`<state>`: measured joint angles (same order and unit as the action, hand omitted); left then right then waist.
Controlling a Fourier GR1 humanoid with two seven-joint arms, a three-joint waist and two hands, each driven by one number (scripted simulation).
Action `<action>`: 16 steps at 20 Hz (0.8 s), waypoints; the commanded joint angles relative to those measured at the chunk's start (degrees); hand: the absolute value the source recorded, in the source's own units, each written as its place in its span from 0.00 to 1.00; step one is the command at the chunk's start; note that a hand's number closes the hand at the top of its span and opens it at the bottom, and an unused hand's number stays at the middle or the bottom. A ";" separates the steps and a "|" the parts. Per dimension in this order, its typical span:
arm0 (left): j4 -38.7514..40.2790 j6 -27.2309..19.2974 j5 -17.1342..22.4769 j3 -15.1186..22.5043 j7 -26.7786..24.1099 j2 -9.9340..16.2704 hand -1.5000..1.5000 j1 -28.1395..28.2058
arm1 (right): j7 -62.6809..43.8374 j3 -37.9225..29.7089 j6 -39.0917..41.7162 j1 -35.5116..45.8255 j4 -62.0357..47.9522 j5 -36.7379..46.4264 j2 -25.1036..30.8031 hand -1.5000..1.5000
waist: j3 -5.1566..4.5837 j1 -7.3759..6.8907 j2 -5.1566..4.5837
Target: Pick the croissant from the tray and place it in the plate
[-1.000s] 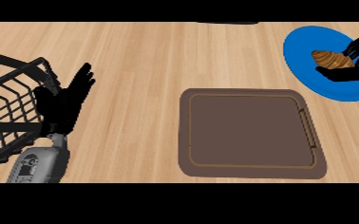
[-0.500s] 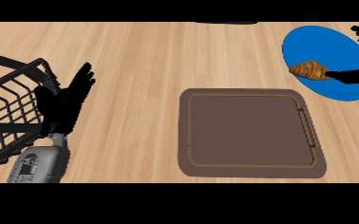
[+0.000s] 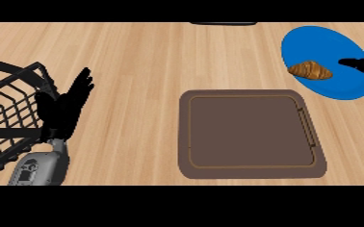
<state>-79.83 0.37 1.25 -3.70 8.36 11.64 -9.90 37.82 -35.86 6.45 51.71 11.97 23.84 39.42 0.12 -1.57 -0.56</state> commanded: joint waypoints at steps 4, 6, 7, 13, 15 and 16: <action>-0.04 2.17 2.09 -2.47 1.45 2.46 0.50 -1.67 | -3.32 -2.96 14.90 -1.86 -4.02 -4.41 4.18 0.00 | 0.07 -0.22 -0.30; -1.23 1.40 1.61 -1.34 2.17 1.03 0.50 -1.22 | -1.75 -3.15 15.93 -3.23 -3.35 -4.90 4.84 0.00 | 0.09 -0.53 -0.36; -0.47 1.98 1.32 -0.68 1.12 0.83 0.50 -1.72 | -0.99 -2.71 16.03 -3.09 -3.03 -4.25 5.61 0.00 | 0.16 -1.12 -0.74; 0.04 0.49 0.98 -1.47 2.31 0.40 0.50 -3.25 | 1.78 -3.65 17.35 -6.08 -2.68 -5.51 7.24 0.00 | 0.19 -1.08 -0.74; 2.15 -0.01 -0.91 -0.39 -0.85 -0.25 0.50 -3.81 | 4.18 -3.60 14.81 -7.88 -2.57 -5.35 5.56 0.00 | 0.22 -1.07 -0.97; -0.94 0.81 -0.11 -0.22 0.33 0.04 0.50 -0.64 | 3.62 -3.48 17.30 -8.03 -2.54 -5.37 7.69 0.00 | 0.22 -1.39 -0.67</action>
<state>-79.74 0.54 1.00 -3.88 8.99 11.30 -11.83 39.96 -39.15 22.23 45.36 9.42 18.77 45.61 0.31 -2.58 -1.25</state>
